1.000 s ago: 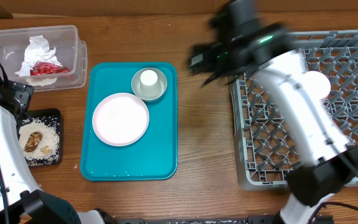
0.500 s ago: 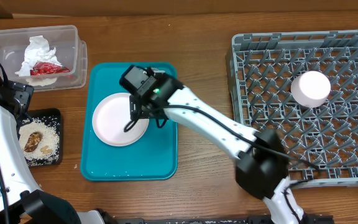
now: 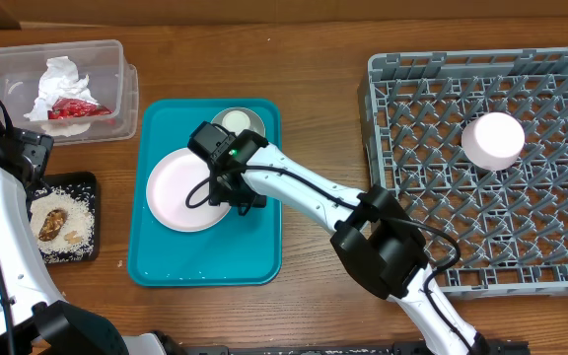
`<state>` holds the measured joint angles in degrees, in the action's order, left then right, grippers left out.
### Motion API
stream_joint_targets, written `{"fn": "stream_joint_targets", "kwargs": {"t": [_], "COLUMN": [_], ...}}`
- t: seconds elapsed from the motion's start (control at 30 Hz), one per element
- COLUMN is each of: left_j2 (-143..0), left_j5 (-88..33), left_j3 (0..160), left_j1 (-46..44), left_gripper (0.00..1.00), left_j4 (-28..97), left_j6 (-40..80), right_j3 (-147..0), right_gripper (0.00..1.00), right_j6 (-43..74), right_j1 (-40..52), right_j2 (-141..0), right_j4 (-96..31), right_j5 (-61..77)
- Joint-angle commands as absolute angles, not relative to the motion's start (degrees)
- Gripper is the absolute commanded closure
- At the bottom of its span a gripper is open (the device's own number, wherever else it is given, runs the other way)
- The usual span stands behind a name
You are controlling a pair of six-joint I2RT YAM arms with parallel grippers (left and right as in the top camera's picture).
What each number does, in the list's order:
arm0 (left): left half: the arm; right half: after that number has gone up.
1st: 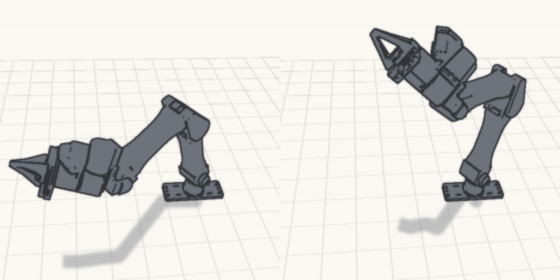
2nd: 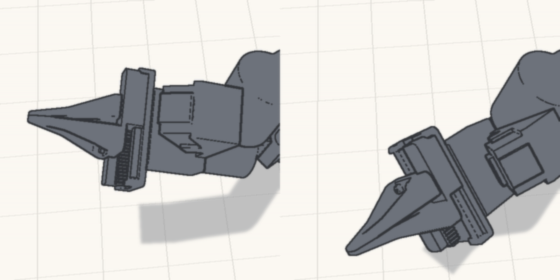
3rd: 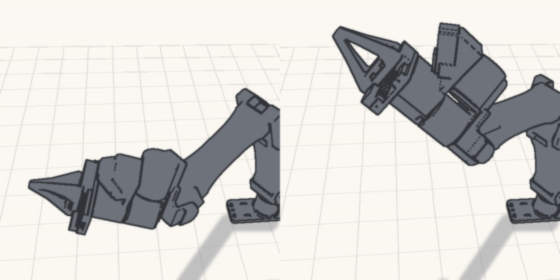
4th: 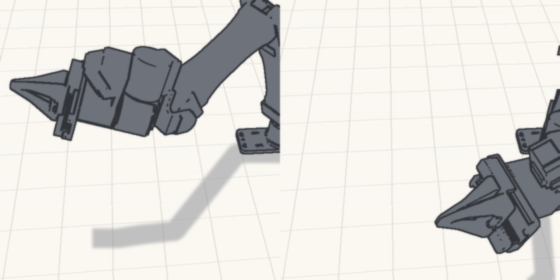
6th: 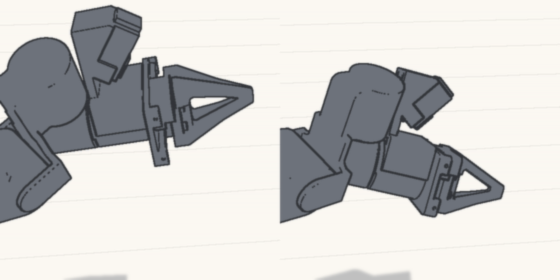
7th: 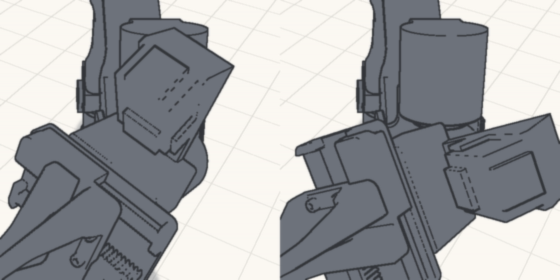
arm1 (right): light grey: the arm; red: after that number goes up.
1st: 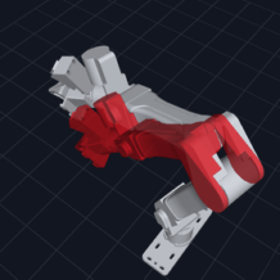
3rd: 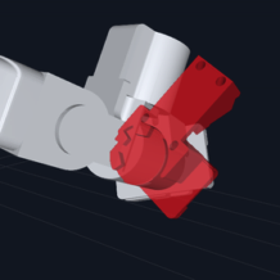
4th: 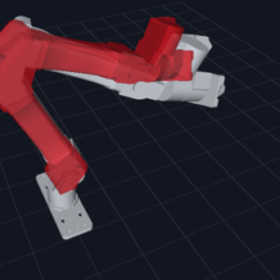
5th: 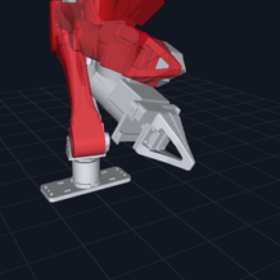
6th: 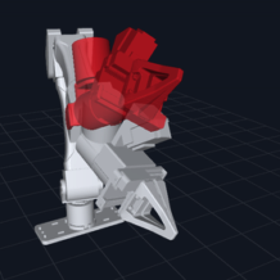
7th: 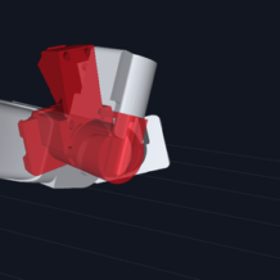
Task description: Sort waste into correct bins and load items into the dishwasher
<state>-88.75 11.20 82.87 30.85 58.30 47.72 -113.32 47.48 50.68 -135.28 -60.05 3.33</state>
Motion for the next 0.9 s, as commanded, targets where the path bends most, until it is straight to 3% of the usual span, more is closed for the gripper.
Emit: {"fn": "stream_joint_targets", "kwargs": {"t": [0.0,0.17,0.27,0.37,0.57,0.87], "left_j2": [-89.14,-89.14,-89.14,-89.14,-89.14,-89.14], "left_j5": [12.01,12.01,12.01,12.01,12.01,12.01], "left_j3": [82.96,82.96,82.96,82.96,82.96,82.96], "left_j1": [30.72,30.72,30.72,30.72,30.72,30.72], "left_gripper": [0.0,0.0,0.0,0.0,0.0,0.0], "left_j4": [58.28,58.26,58.26,58.26,58.26,58.26], "left_j6": [48.45,48.45,48.45,48.45,48.45,48.45], "right_j3": [-111.09,-111.07,-111.13,-112.01,-115.7,-118.21], "right_gripper": [0.49,0.64,0.85,0.93,0.96,0.96], "right_j6": [48.27,48.16,48.05,48.03,46.76,26.63], "right_j1": [51.53,51.81,51.86,51.86,51.86,49.89], "right_j2": [-136.66,-136.64,-136.62,-136.46,-134.61,-120.92], "right_j4": [-58.94,-59.4,-60.84,-62.94,-68.03,-73.47], "right_j5": [4.08,3.99,3.99,3.95,4.01,4.73]}}
